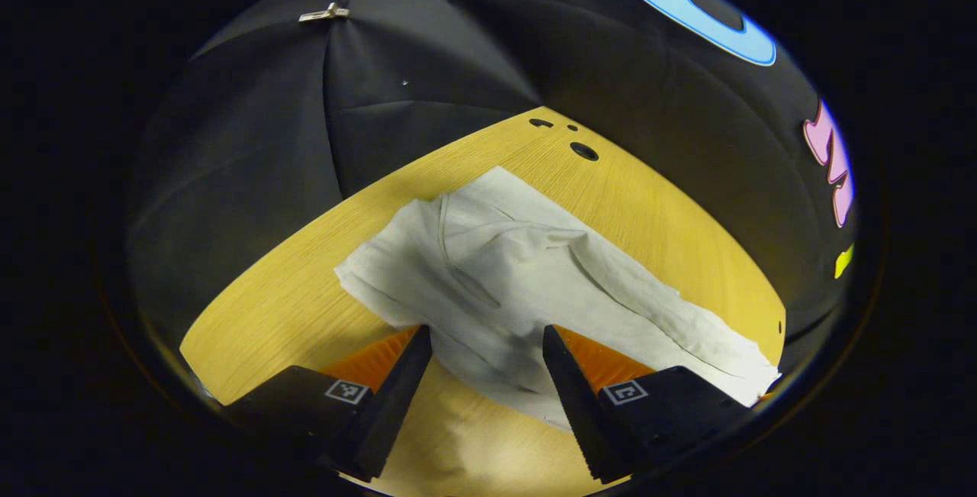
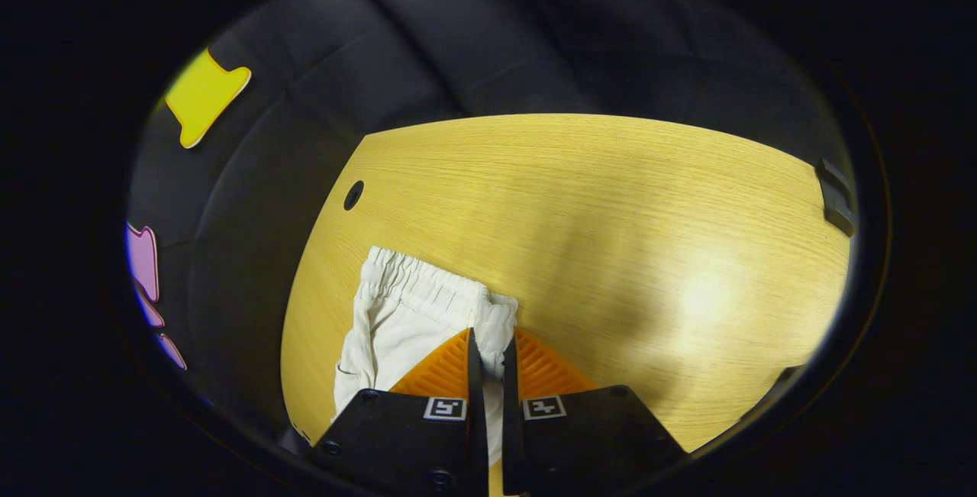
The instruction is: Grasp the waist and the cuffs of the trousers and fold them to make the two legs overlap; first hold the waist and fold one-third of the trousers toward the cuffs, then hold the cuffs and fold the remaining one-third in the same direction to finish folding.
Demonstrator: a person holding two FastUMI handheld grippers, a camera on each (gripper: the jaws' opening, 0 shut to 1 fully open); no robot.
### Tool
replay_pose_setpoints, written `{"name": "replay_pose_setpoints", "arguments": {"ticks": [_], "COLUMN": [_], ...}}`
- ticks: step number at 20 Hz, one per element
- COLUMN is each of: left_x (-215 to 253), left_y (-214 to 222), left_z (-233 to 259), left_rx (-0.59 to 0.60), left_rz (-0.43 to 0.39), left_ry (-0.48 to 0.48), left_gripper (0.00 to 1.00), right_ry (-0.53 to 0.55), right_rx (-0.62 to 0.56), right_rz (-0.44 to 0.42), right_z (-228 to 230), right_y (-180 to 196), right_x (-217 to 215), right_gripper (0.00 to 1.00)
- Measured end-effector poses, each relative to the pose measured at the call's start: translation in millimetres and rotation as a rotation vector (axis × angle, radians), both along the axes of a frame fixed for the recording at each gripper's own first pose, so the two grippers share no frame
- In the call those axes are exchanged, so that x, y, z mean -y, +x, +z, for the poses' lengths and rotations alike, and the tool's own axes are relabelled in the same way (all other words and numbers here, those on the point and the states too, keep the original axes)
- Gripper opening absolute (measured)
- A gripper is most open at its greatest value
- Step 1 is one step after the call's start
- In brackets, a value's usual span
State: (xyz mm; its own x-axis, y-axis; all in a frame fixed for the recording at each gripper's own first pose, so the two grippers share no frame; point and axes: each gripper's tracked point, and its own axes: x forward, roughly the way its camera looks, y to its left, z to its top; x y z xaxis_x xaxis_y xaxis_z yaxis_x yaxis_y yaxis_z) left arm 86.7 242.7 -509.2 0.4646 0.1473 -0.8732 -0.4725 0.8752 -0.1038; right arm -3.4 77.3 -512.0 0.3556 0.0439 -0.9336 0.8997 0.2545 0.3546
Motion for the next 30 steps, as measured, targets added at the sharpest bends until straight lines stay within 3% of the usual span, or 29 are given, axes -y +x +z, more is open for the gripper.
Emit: {"name": "replay_pose_setpoints", "arguments": {"ticks": [3,6,8,10,12,14,17,20,30], "left_x": [-9,-20,-10,-8,-8,-9,-3,-1,-7], "left_y": [1,-1,4,6,3,3,6,7,8], "left_z": [-3,-7,-7,-6,-3,-7,-14,-18,-6], "left_rx": [-0.042,-0.063,-0.004,0.055,0.058,0.043,0.05,0.053,0.08], "left_rz": [0.023,0.052,0.093,0.166,0.151,0.093,0.122,0.114,0.054], "left_ry": [0.088,0.128,0.027,-0.096,-0.126,-0.076,-0.088,-0.096,-0.088], "left_gripper": [0.94,0.55,0.27,0.1,0.06,0.06,0.06,0.06,0.06], "right_ry": [-0.003,0.002,-0.002,-0.041,-0.085,-0.103,-0.143,-0.168,-0.311], "right_rx": [-0.001,0.006,0.021,0.04,0.065,0.095,0.152,0.212,0.537], "right_rz": [0.001,0.005,0.007,0.032,0.074,0.083,0.068,0.107,0.432], "right_z": [0,0,1,2,6,12,37,58,141], "right_y": [0,0,0,0,1,0,1,6,43], "right_x": [1,1,1,2,3,6,25,32,2], "right_gripper": [0.12,0.12,0.12,0.12,0.12,0.12,0.12,0.12,0.11]}}
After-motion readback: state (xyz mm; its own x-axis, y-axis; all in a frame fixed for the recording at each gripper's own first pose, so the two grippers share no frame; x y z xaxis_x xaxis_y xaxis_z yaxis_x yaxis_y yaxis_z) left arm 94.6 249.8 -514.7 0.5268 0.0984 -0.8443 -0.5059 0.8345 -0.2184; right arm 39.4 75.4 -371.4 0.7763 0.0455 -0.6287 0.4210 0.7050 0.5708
